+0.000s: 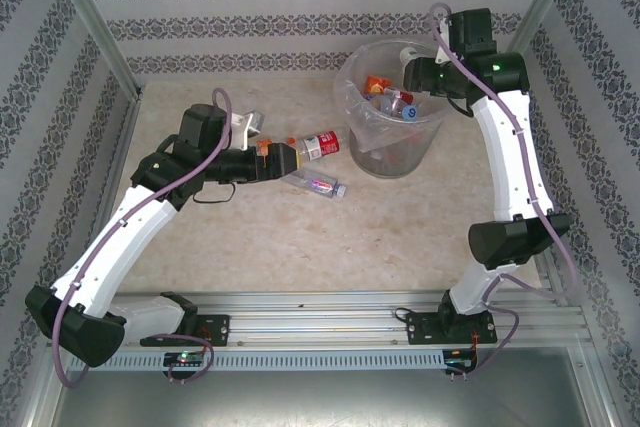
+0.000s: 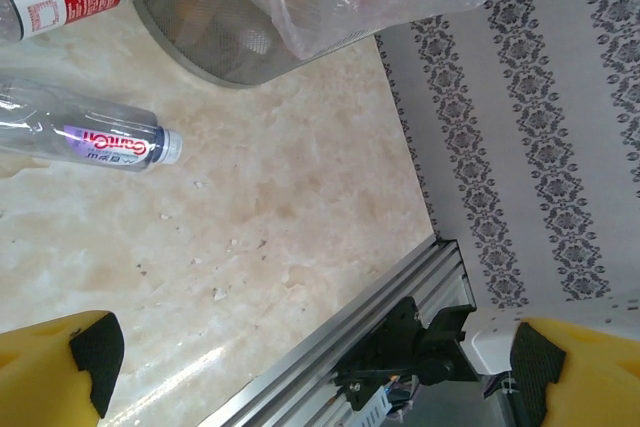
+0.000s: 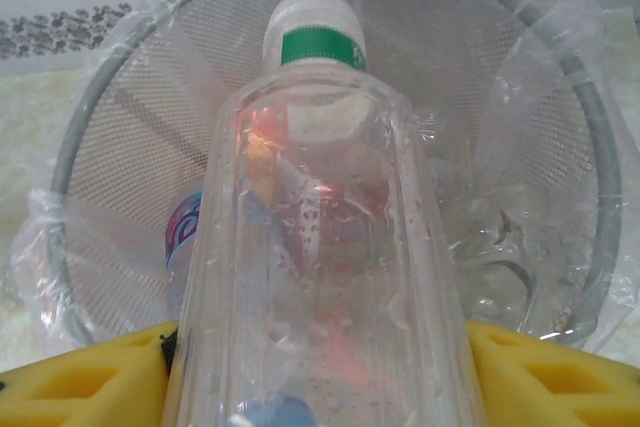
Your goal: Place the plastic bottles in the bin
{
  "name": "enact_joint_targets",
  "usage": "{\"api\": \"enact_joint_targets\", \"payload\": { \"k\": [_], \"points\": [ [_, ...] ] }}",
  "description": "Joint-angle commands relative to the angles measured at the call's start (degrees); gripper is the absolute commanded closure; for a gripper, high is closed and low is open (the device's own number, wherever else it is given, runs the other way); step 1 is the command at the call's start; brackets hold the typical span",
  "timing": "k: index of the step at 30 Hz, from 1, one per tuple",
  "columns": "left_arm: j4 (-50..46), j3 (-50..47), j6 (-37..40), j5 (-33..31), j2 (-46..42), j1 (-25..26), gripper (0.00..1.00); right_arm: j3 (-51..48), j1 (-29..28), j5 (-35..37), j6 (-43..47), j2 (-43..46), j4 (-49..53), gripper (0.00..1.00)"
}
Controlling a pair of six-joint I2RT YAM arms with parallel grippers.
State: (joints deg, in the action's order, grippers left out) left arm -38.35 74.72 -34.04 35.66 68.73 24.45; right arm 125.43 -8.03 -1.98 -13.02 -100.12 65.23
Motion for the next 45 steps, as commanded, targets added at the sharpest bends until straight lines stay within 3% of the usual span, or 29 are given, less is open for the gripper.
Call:
{"api": "enact_joint_targets", "payload": {
  "k": [1,5,11,19,24,29,34,37,40,45],
  "points": [
    [-2.9,0.8,2.6,-1.8,-0.6,1.1,0.00,3.4,-0.3,3.4,1.2,0.0,2.8,0.23],
    [-4.8,1.5,3.7,-2.8,0.1,1.4,0.00,4.4,-0.4,4.0,1.3,1.1,3.2,0.18],
    [-6.1,1.4,7.2,-6.4,0.3,2.2,0.00,-1.1,-0.6,1.0,1.4,7.1,1.1,0.18],
    [-11.9,1.4,16.9,-15.3,3.3,2.9,0.00,-25.0,-2.1,-15.0,-3.4,24.4,-11.5,0.17],
    [-14.4,3.0,8.9,-20.2,8.9,3.0,0.00,-42.4,-5.1,-23.9,-9.5,36.0,-21.0,0.12],
    [-10.7,1.7,-2.7,-20.1,12.9,3.1,0.00,-54.0,-8.4,-28.3,-11.4,44.8,-24.8,0.02],
    [-8.8,2.3,-10.9,-21.9,18.2,3.0,0.00,-62.8,-9.4,-29.1,-13.9,50.9,-26.6,0.02],
    [-3.0,-0.1,-18.5,-21.3,20.4,3.0,0.00,-66.5,-9.6,-29.1,-15.6,53.4,-28.0,0.02],
    [2.9,-2.2,-26.8,-20.2,22.6,3.0,0.00,-68.4,-9.8,-27.8,-16.0,54.9,-28.1,0.02],
    [7.5,-2.2,-34.1,-21.7,26.6,3.0,0.00,-69.9,-10.0,-26.7,-16.1,55.8,-27.5,0.02]
  ]
}}
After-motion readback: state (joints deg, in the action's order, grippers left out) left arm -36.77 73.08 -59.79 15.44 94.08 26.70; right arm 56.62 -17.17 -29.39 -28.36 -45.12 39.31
